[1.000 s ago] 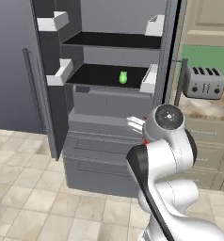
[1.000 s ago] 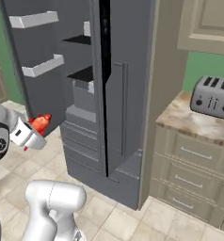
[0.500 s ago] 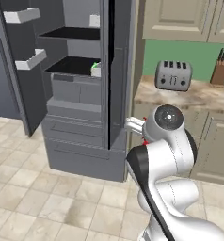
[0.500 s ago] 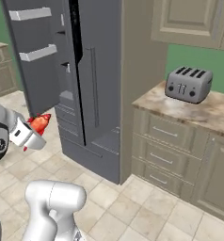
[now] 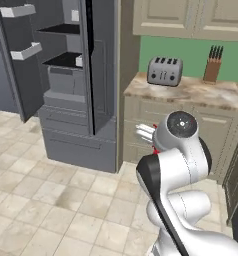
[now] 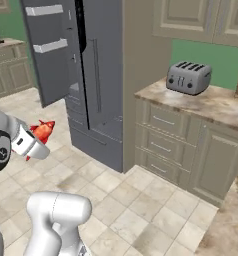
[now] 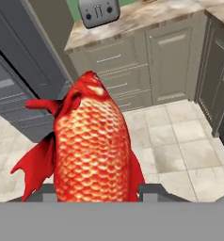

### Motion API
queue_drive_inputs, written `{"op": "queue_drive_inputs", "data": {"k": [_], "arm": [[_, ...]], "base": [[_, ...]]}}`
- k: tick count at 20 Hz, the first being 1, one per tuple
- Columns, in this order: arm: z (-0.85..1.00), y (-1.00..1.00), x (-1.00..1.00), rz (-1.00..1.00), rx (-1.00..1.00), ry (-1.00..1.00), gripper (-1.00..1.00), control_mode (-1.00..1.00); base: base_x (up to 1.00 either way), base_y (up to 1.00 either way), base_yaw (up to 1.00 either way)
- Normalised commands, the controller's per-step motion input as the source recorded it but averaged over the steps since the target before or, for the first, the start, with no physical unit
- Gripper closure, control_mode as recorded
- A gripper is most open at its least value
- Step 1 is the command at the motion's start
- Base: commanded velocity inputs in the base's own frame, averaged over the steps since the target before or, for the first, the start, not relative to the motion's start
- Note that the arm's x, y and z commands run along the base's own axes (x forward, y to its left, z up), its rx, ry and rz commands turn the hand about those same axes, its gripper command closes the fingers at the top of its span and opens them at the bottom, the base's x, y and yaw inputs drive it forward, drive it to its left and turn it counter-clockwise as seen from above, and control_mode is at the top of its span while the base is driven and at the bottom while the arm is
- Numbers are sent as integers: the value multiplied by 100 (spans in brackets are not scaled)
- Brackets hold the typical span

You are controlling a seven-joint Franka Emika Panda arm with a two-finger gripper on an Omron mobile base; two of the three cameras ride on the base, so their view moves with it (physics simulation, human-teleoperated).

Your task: Take the cheese, fish, and corn from the fridge and place them on the plate on the dining counter to create an appetizer plate.

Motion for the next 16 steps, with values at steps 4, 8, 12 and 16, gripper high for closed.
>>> {"op": "queue_drive_inputs", "data": {"k": [4,8,12,16], "arm": [[0,0,0,0,0,0,100,100],[0,0,0,0,0,0,100,100],[0,0,0,0,0,0,100,100],[0,0,0,0,0,0,100,100]], "base": [[-100,26,11],[-100,96,8],[-100,100,9],[-100,100,10]]}}
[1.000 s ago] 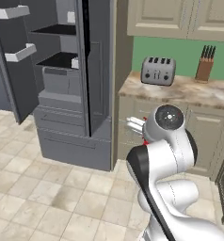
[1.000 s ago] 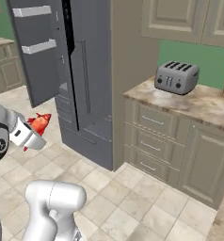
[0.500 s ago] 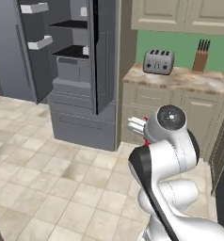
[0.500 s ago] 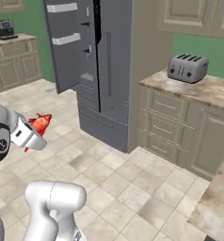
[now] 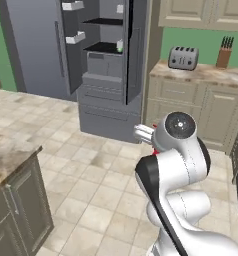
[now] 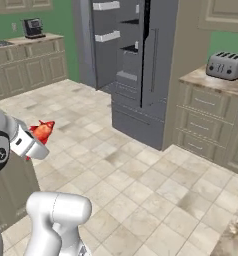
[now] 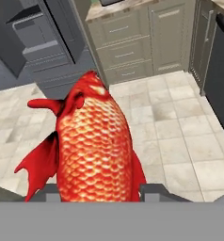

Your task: Take the cheese, fish, and corn from the fridge and place them on the plate on the dining counter to create an appetizer plate.

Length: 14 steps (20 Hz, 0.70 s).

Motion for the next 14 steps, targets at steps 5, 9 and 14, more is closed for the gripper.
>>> {"op": "queue_drive_inputs", "data": {"k": [5,9,14], "arm": [[0,0,0,0,0,0,100,100],[0,0,0,0,0,0,100,100],[0,0,0,0,0,0,100,100]], "base": [[-100,85,8],[-100,65,7],[-100,56,6]]}}
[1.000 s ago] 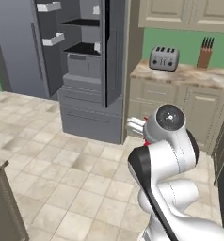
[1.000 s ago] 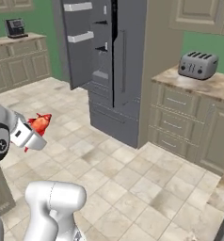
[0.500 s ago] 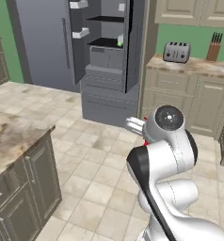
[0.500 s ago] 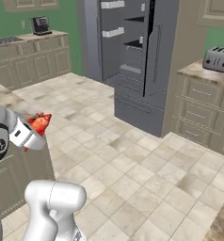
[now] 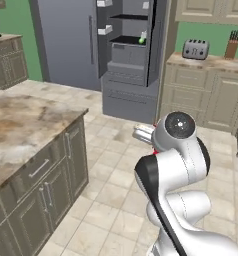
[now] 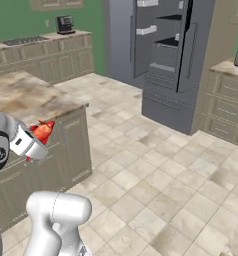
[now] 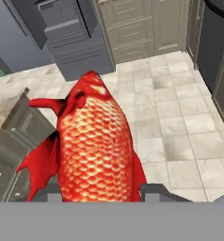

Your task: Take the cheese, fish, and corn from the fridge and place them on the plate on the dining counter to create an appetizer plate.

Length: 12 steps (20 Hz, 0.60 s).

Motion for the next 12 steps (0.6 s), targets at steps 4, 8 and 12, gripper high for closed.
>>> {"op": "queue_drive_inputs", "data": {"k": [4,8,12], "arm": [[0,0,0,0,0,0,100,100],[0,0,0,0,0,0,100,100],[0,0,0,0,0,0,100,100]], "base": [[-100,38,5],[-100,31,4],[-100,26,4]]}}
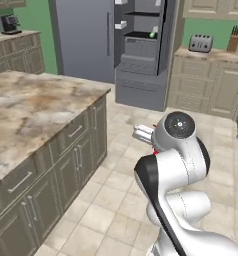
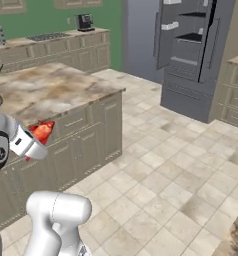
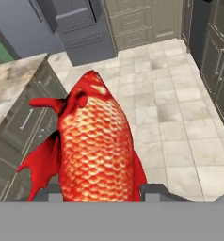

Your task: Take the cheese, fish, and corn from the fridge and place them on the plate on the dining counter to create an appetizer plate.

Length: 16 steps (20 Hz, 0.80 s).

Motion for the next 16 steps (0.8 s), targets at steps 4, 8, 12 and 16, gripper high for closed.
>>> {"op": "queue_drive_inputs", "data": {"k": [4,8,12,16], "arm": [[0,0,0,0,0,0,100,100],[0,0,0,0,0,0,100,100],[0,0,0,0,0,0,100,100],[0,0,0,0,0,0,100,100]], "base": [[-100,-31,0],[-100,-100,-5],[-100,-98,-4],[-100,-35,0]]}}
